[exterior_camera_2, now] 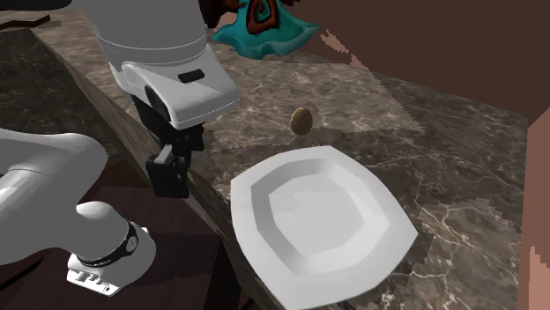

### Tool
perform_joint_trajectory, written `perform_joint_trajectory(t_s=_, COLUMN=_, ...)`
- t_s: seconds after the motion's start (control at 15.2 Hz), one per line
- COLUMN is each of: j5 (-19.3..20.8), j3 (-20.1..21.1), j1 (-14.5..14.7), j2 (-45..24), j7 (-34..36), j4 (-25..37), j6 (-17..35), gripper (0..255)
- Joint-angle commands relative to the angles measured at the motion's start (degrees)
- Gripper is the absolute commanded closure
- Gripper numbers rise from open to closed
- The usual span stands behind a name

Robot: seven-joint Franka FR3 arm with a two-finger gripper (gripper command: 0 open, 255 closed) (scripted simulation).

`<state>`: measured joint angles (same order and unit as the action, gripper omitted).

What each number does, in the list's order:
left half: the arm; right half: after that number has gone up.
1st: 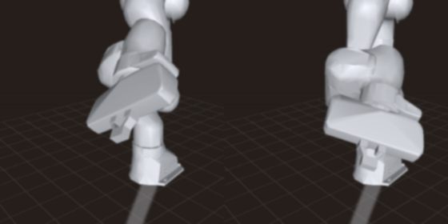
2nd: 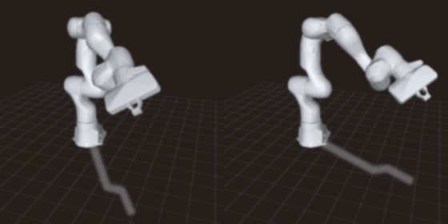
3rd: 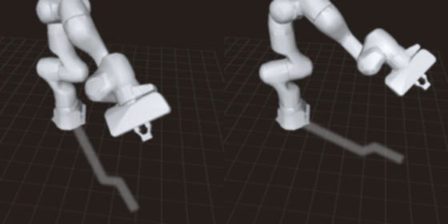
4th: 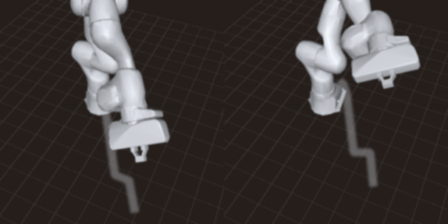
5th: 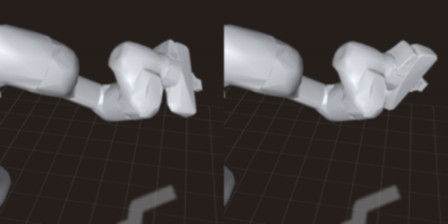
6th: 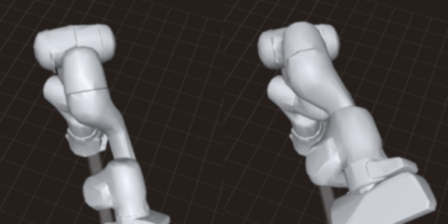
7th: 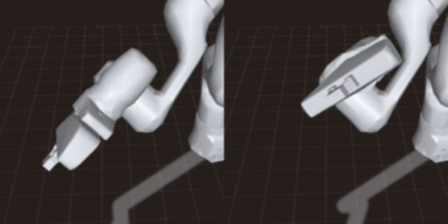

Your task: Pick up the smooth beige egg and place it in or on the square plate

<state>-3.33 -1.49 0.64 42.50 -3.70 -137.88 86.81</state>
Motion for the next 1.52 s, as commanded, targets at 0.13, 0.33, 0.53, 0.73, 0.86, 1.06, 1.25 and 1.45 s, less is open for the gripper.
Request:
perform_joint_trajectory(t_s=0.13, j5=-0.7, j3=2.1, j1=0.5, j2=-2.7, j7=2.4, j4=2.2, j6=2.0, gripper=0)
perform_joint_trajectory(t_s=0.33, j5=-1.2, j3=5.3, j1=1.0, j2=-6.9, j7=6.1, j4=6.0, j6=4.7, gripper=0)
perform_joint_trajectory(t_s=0.53, j5=-1.0, j3=8.3, j1=1.3, j2=-11.4, j7=9.9, j4=10.3, j6=7.1, gripper=0)
perform_joint_trajectory(t_s=0.73, j5=-0.1, j3=11.2, j1=1.4, j2=-16.2, j7=13.7, j4=15.1, j6=8.9, gripper=0)
perform_joint_trajectory(t_s=0.86, j5=0.9, j3=13.1, j1=1.4, j2=-19.5, j7=16.4, j4=18.7, j6=9.8, gripper=0)
perform_joint_trajectory(t_s=1.06, j5=3.2, j3=15.9, j1=1.4, j2=-24.7, j7=20.6, j4=24.6, j6=10.7, gripper=0)
perform_joint_trajectory(t_s=1.25, j5=4.7, j3=17.3, j1=1.5, j2=-27.5, j7=22.8, j4=27.1, j6=11.6, gripper=0)
perform_joint_trajectory(t_s=1.45, j5=4.6, j3=17.2, j1=1.5, j2=-27.4, j7=22.8, j4=24.7, j6=13.9, gripper=0)
